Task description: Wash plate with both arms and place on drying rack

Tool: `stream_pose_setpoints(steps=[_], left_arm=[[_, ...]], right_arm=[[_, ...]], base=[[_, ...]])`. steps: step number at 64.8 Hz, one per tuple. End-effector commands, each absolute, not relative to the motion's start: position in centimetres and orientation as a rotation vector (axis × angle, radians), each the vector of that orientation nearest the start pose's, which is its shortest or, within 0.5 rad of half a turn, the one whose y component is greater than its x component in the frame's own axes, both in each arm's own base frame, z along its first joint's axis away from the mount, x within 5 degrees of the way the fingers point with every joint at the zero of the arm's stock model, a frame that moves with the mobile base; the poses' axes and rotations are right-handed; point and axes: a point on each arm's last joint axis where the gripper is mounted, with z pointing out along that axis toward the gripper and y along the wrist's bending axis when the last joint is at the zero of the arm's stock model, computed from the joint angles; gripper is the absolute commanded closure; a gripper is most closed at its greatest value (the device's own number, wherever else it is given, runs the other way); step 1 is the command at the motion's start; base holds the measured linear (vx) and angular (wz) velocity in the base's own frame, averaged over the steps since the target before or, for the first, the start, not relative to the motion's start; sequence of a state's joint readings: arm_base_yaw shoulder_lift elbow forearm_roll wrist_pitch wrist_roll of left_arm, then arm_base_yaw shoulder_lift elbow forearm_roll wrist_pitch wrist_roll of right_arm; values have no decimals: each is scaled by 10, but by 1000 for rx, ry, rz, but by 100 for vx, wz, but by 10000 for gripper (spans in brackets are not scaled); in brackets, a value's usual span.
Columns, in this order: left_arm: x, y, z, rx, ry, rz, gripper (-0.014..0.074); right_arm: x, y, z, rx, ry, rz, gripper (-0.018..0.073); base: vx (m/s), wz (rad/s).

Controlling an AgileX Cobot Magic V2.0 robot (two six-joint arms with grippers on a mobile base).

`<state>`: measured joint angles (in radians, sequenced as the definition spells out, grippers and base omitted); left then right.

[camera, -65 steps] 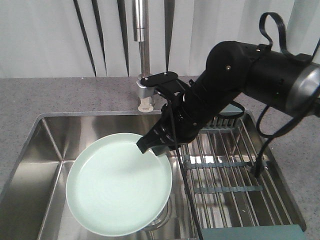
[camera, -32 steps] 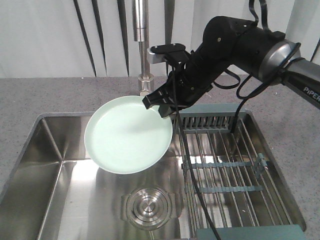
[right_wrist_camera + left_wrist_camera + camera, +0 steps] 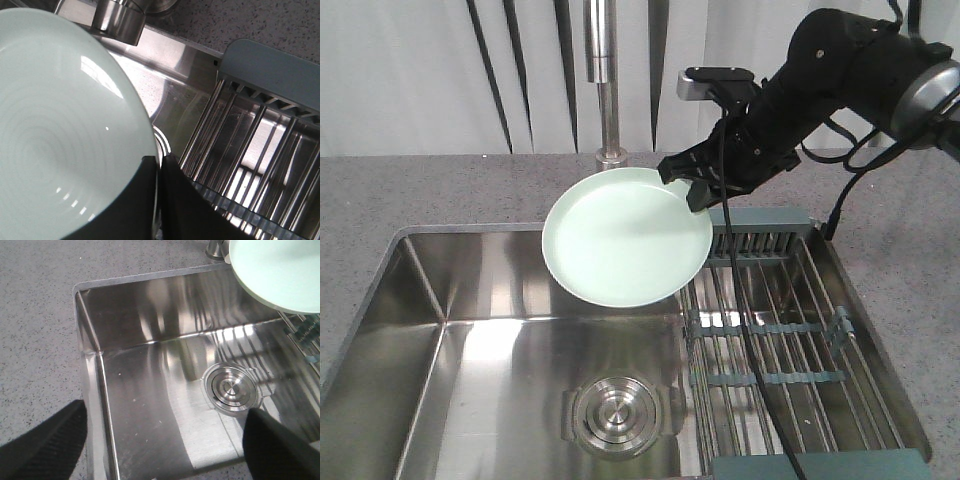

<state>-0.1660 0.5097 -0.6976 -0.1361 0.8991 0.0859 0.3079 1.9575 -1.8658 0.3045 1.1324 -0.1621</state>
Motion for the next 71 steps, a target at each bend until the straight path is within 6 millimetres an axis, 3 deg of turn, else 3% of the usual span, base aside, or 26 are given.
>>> stream_pose_setpoints(steps=[1,12,21,48,71], left_arm=[[82,-24,342,218,2111,-226,7],[82,-24,342,218,2111,-226,7],[82,-24,342,218,2111,-226,7],[82,-24,342,218,2111,-226,7],[82,-24,342,218,2111,-226,7]], right_arm=[[393,144,359,-476,2499,454,561],[387,139,368,-451,2498,428,561],[378,130,361,-398,2482,436,561],[308,107,331,-332,2498,442,561],[283,151,326,-424,2485,531,561]], base=[[0,0],[0,0],[0,0],[0,0],[0,0]])
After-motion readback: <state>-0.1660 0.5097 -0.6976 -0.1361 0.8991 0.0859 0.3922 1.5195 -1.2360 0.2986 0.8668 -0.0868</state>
